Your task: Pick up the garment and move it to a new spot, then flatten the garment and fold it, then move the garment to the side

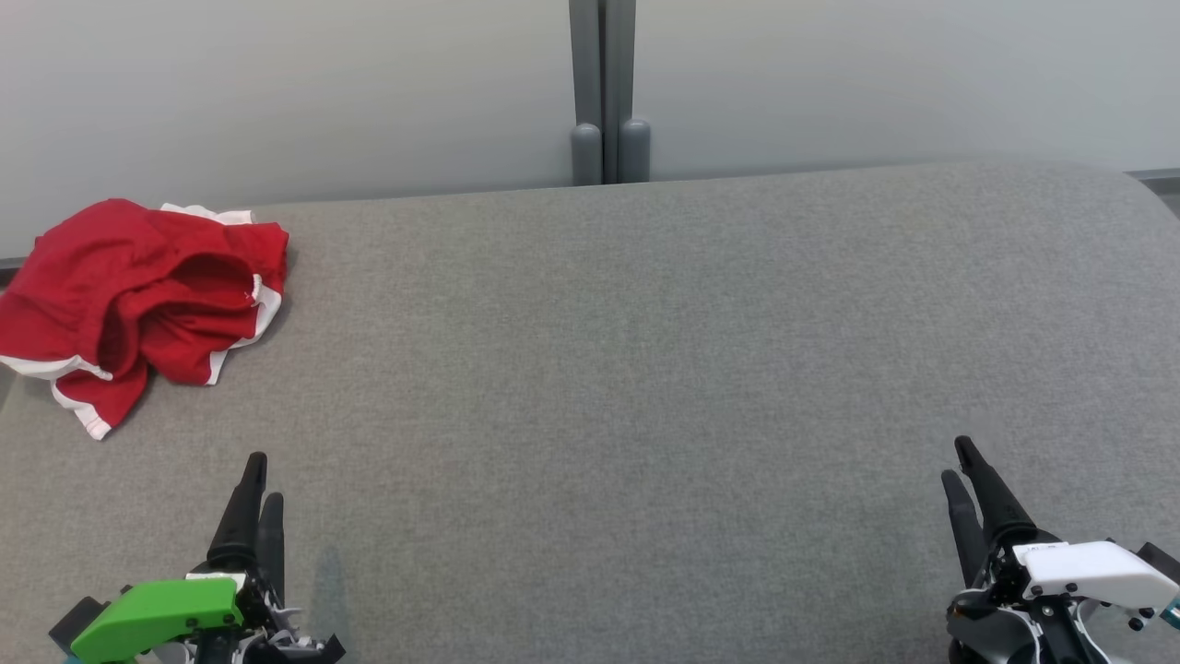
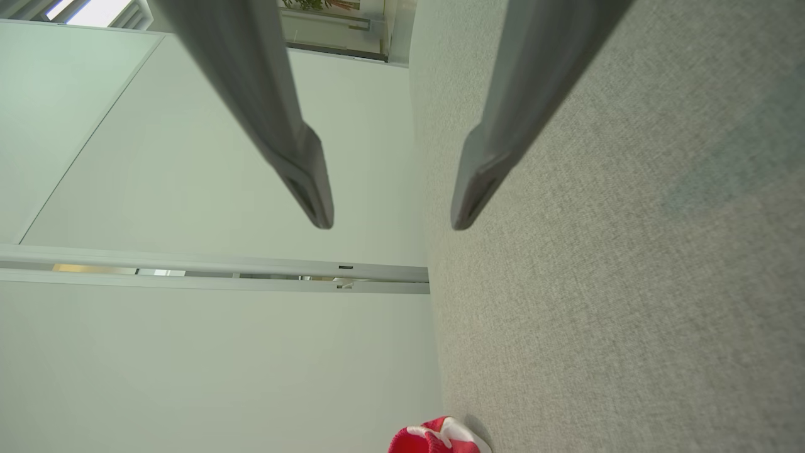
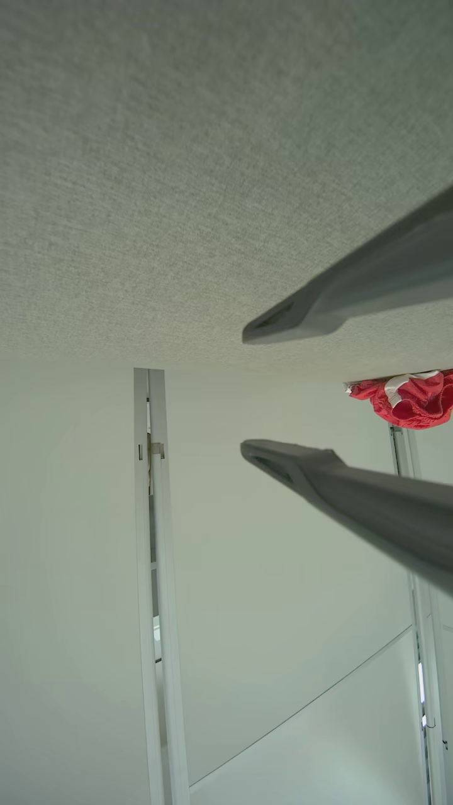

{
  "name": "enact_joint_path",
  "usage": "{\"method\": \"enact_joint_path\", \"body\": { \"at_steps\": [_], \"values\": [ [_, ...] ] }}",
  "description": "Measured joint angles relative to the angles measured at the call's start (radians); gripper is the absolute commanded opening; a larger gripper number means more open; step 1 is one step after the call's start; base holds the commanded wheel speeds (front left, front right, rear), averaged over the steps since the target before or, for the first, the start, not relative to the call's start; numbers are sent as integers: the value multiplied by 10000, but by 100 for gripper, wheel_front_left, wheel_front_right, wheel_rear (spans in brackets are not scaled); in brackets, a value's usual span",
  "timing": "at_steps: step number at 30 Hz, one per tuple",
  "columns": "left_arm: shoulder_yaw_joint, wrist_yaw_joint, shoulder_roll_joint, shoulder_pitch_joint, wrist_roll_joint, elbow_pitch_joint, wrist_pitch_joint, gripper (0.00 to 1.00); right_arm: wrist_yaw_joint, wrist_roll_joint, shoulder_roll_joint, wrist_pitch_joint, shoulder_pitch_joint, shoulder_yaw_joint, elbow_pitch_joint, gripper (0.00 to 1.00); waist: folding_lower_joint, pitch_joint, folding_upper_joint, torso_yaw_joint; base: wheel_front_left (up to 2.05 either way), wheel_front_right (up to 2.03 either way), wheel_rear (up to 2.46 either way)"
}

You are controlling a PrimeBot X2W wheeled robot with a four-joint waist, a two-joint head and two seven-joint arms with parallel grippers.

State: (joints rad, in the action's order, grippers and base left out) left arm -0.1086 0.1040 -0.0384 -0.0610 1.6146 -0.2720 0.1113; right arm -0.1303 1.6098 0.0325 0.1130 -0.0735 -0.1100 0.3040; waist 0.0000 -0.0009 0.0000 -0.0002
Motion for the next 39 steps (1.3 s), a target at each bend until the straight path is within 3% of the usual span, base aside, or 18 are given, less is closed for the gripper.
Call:
{"method": "enact_joint_path", "body": {
  "at_steps": [13,21,30,39],
  "values": [
    [550,12,2,97,-119,198,-617,100,0,-460,-8,-629,31,337,17,100,0,3,0,-12,0,0,0],
    [744,19,-2,125,-621,403,-989,100,0,-1457,0,-976,31,305,-52,100,0,-11,0,-24,0,0,0],
    [834,31,-6,135,-2146,750,-1340,100,0,-3624,19,-1331,32,138,-545,100,0,-28,0,-22,0,0,0],
    [1024,6,-12,135,-4364,1174,-1661,100,0,-5444,46,-1670,100,81,-1007,100,0,-40,0,-18,0,0,0]
  ]
}}
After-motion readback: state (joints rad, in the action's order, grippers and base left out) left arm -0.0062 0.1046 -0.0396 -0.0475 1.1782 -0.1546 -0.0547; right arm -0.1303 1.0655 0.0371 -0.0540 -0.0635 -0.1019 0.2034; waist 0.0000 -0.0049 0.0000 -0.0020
